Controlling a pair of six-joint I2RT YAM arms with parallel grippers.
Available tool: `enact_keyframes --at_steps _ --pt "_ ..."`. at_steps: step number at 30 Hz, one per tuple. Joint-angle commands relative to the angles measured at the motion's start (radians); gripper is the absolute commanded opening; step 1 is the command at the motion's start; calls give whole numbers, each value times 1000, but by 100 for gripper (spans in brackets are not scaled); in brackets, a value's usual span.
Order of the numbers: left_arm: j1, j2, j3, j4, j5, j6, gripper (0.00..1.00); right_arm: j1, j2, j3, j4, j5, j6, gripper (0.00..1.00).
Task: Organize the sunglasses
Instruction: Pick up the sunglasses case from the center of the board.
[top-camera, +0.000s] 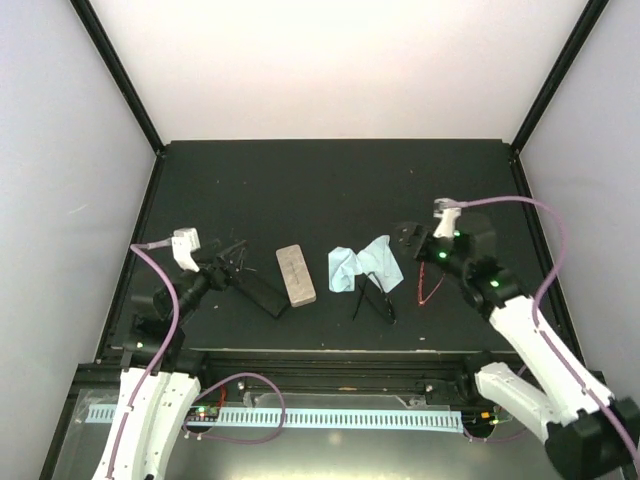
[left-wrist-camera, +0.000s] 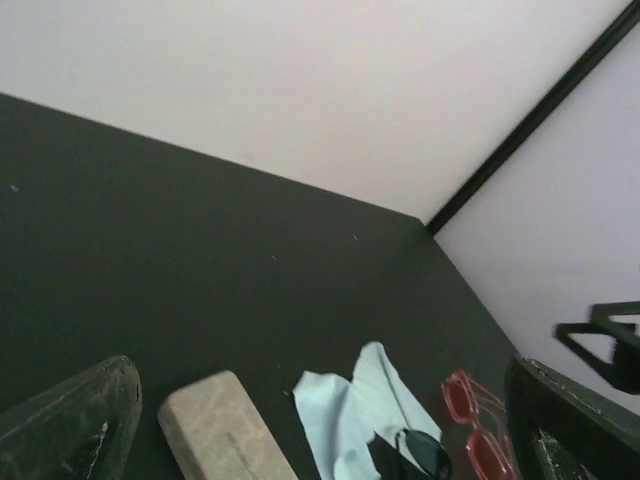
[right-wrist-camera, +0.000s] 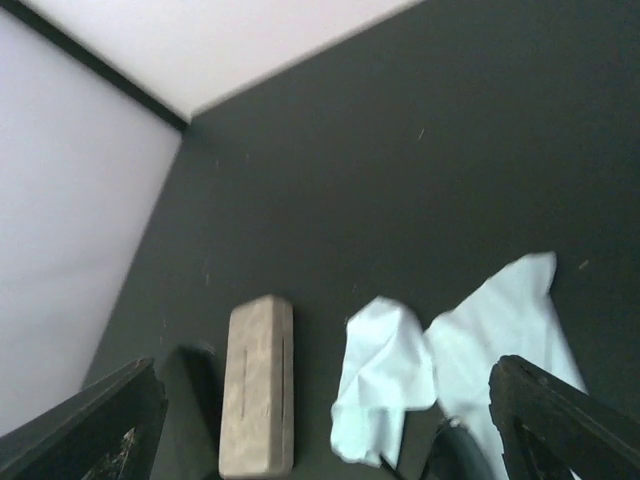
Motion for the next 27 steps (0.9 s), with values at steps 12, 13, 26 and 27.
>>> enact_keyframes --at_steps 12,13,26,27 --pt "5 60 -42 90 180 -158 99 632 747 514 -290 562 -167 95" --pt "6 69 -44 89 177 -159 99 650 790 544 -300 566 -175 96" --pt "6 41 -5 -106 -3 -126 99 772 1194 852 -435 561 -170 99" --pt "6 33 -7 -113 -9 -122 99 772 1207 858 -441 564 -169 99"
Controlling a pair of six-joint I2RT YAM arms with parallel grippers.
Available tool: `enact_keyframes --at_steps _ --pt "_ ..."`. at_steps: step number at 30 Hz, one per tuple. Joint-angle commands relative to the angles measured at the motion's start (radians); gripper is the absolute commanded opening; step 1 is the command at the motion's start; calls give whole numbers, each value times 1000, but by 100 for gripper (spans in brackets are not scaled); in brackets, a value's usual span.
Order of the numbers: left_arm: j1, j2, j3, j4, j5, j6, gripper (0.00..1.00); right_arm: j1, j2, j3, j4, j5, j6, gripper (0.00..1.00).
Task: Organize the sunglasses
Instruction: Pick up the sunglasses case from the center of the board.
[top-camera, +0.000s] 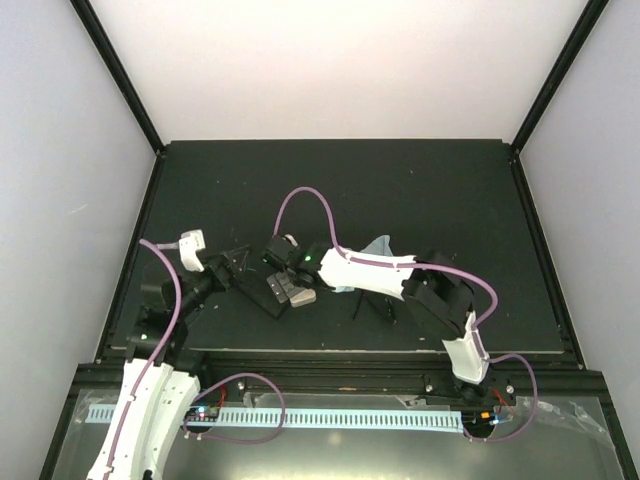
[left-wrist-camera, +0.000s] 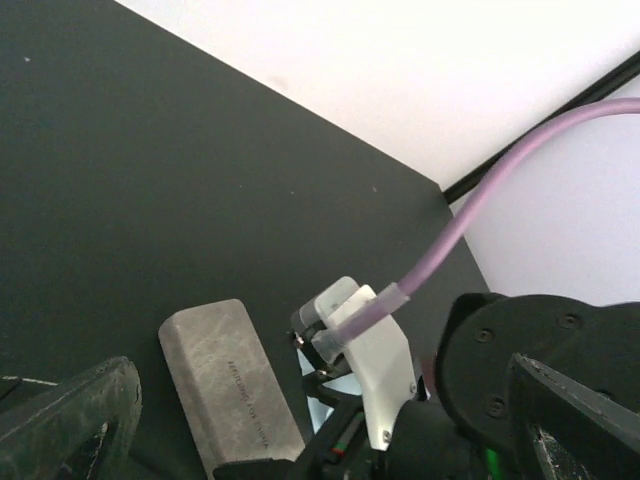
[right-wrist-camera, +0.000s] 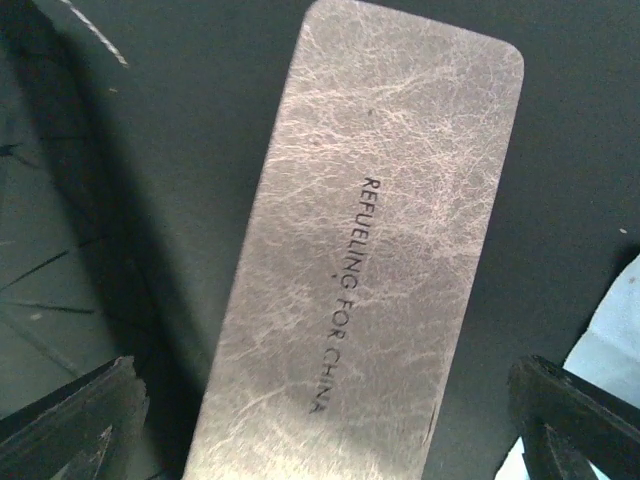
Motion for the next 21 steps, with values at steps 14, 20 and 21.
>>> enact_keyframes --at_steps 14,20,21 --pt "6 -44 39 -85 -94 9 99 -4 69 -20 -97 -15 -20 98" --pt "6 -44 45 -112 -97 3 99 -4 66 -32 -75 -27 -33 90" --pt "6 -47 45 -118 -99 1 99 -4 62 -35 -73 -24 -36 82"
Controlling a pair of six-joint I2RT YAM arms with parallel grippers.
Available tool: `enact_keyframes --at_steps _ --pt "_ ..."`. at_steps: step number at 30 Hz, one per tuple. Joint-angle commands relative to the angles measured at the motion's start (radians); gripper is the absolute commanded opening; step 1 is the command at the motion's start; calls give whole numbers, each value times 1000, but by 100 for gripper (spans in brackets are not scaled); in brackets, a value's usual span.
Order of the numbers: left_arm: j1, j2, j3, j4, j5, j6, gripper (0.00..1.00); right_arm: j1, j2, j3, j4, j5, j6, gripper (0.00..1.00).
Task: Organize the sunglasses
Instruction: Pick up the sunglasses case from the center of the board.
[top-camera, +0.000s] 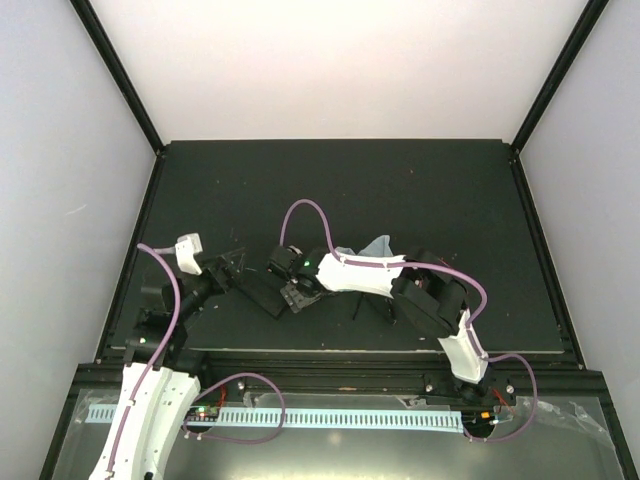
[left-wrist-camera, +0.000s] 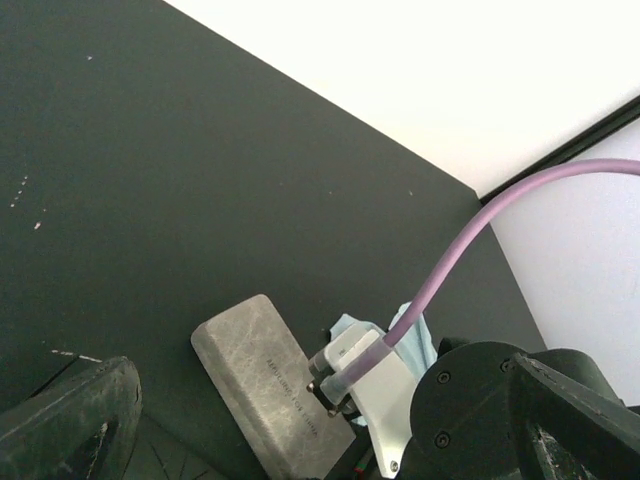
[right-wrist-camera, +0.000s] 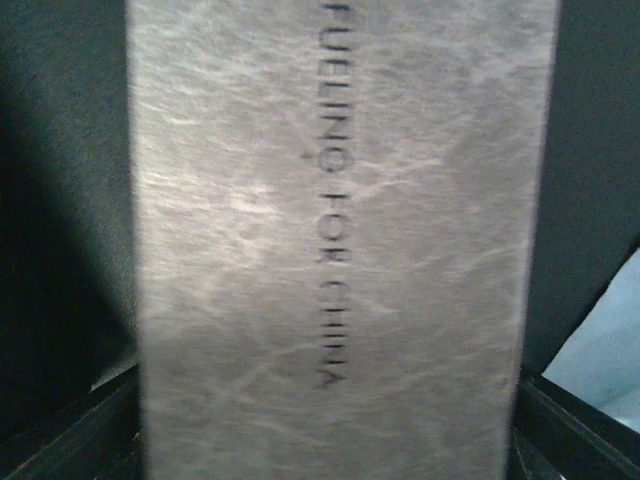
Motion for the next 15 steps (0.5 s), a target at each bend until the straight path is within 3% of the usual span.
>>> enact_keyframes --at_steps 1,6,15 --pt "6 -6 44 -40 -17 -14 99 -3 -9 -9 21 0 -17 76" --pt "6 34 23 12 37 -62 99 -11 -87 -73 76 -40 -30 55" --pt "6 272 -24 321 227 -185 99 -138 -251 -99 138 -247 -50 54"
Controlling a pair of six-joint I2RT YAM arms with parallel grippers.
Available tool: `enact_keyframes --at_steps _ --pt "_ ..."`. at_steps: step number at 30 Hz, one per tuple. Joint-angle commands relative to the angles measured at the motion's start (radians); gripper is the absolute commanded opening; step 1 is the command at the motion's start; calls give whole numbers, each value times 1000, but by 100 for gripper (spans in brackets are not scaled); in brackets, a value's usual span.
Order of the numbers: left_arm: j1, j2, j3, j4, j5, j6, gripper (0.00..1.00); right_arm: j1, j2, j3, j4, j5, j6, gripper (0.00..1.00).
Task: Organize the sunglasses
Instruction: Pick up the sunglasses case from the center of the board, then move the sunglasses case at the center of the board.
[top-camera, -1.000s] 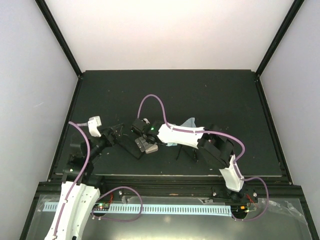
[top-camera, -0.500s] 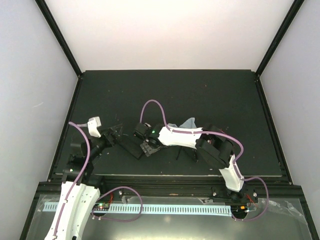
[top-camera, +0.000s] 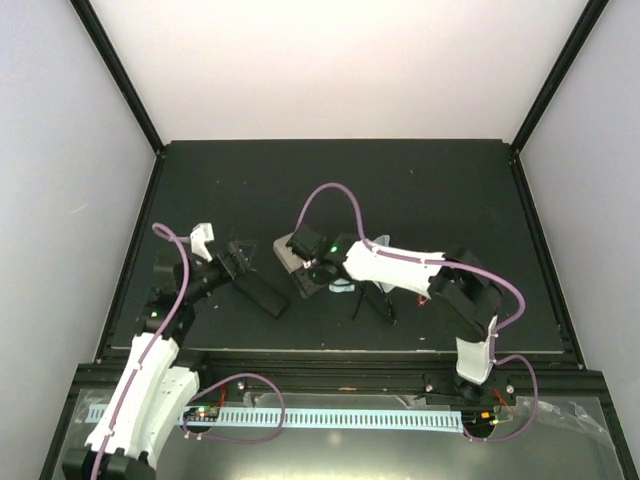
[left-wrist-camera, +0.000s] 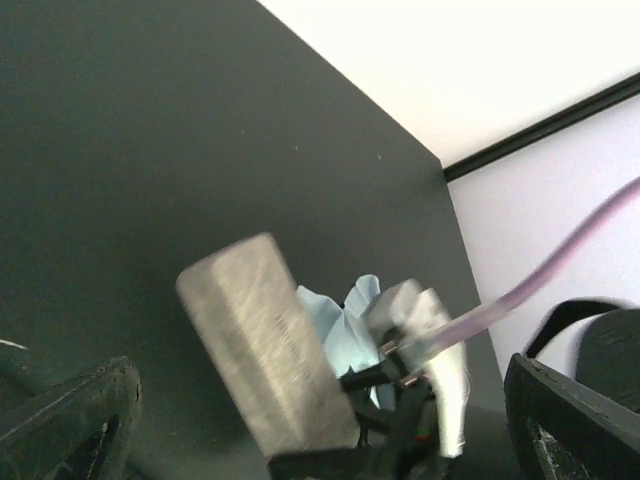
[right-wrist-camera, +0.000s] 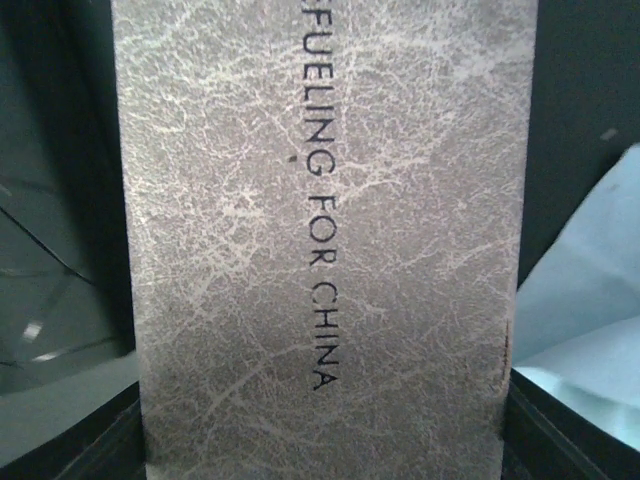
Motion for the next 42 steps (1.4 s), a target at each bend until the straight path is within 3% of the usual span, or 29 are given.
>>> enact_keyframes --at_steps 1,8,14,18,25,33,38,40,42 --pt "5 137 -13 227 151 -91 99 -101 -105 10 67 -160 -24 55" --pt "-61 470 -37 650 263 -254 98 -226 -169 -10 158 -427 74 55" --pt "-187 747 -6 783 233 -369 82 -275 -160 -82 264 -391 189 55" --pt "-274 800 -21 692 133 -419 77 -275 -156 -101 267 -340 179 55" --pt "-398 712 -62 364 -161 -429 78 -274 -180 -162 264 -290 141 55" --pt "-392 563 -140 131 -335 -408 81 -236 -196 -216 284 -305 141 55" --pt "-320 472 -118 -35 -497 -335 86 -189 -173 -223 295 -311 151 55" --pt "-273 446 -120 -4 -480 -277 86 -184 -165 -228 314 -329 162 55" --pt "-253 433 -115 82 -368 -193 87 -186 -168 -231 348 -374 168 55"
